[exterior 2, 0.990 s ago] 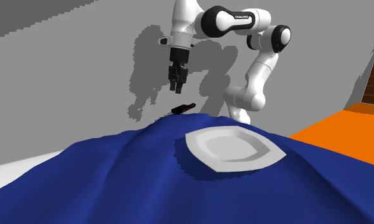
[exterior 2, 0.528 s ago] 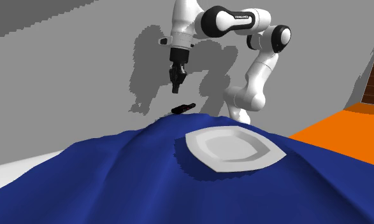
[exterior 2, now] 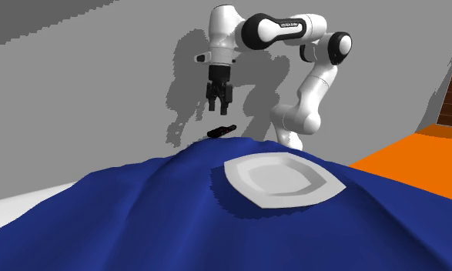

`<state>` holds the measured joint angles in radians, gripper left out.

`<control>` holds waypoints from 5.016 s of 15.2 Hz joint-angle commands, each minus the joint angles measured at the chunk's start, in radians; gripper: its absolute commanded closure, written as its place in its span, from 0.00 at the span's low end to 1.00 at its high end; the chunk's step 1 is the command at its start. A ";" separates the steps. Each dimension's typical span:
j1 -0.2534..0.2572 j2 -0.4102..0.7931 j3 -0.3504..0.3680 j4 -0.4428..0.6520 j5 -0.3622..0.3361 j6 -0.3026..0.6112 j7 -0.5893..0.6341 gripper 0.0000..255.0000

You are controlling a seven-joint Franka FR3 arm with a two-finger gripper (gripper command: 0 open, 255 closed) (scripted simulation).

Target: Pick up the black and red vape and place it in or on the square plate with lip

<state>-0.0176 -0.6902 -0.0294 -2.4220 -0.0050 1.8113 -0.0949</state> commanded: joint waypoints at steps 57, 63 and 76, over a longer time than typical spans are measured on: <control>-0.453 -0.015 0.237 -0.199 0.180 0.063 -0.539 1.00; -0.418 0.015 0.285 -0.067 0.159 -0.013 -0.637 0.00; -0.492 0.007 0.360 -0.135 0.212 0.055 -0.680 0.00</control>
<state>-0.4931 -0.6952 0.3327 -2.5504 0.2497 1.8521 -0.7672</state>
